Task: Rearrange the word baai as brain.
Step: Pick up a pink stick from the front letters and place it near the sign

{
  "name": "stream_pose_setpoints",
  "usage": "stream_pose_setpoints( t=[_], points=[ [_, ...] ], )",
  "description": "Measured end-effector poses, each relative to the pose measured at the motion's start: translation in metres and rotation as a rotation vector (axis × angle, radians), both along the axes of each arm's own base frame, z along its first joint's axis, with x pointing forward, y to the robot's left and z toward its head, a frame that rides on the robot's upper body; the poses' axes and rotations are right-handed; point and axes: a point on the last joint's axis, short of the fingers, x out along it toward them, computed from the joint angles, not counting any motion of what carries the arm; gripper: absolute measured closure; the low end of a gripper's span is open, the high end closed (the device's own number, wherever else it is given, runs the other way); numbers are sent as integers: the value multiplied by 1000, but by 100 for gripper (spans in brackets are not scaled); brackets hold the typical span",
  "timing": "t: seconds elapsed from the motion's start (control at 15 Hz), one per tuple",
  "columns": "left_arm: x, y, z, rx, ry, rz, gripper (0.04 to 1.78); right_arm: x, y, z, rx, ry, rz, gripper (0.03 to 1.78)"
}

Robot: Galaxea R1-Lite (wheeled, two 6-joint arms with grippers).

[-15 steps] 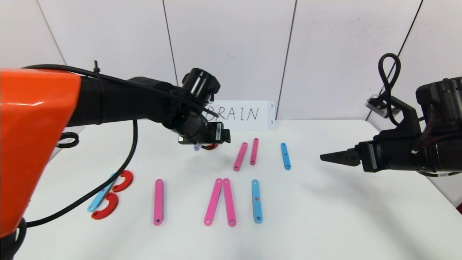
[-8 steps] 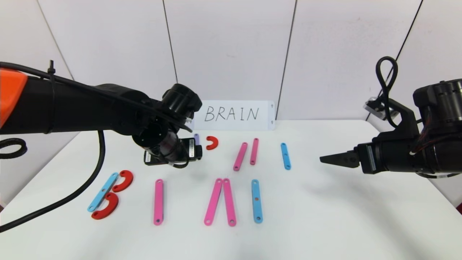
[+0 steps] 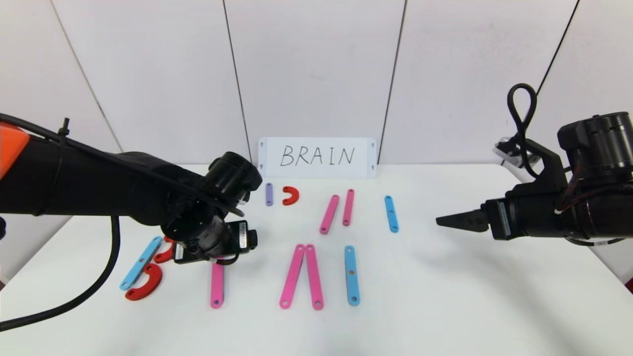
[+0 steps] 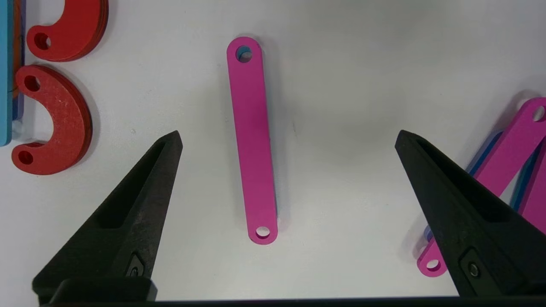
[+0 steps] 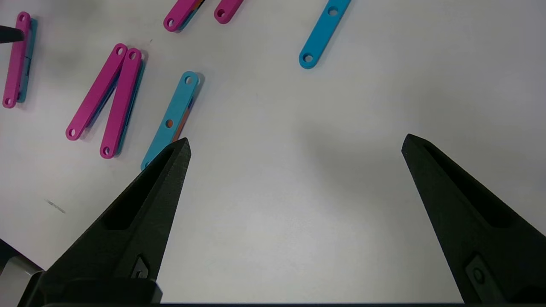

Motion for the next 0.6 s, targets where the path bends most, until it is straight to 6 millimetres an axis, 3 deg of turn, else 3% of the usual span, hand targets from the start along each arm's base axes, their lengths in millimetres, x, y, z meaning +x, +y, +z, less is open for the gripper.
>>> stream_pose_setpoints(
  t=[0.6],
  points=[
    [-10,13,-32,-48,33,26,7,4,1,-5,-4,17,0,8]
  ],
)
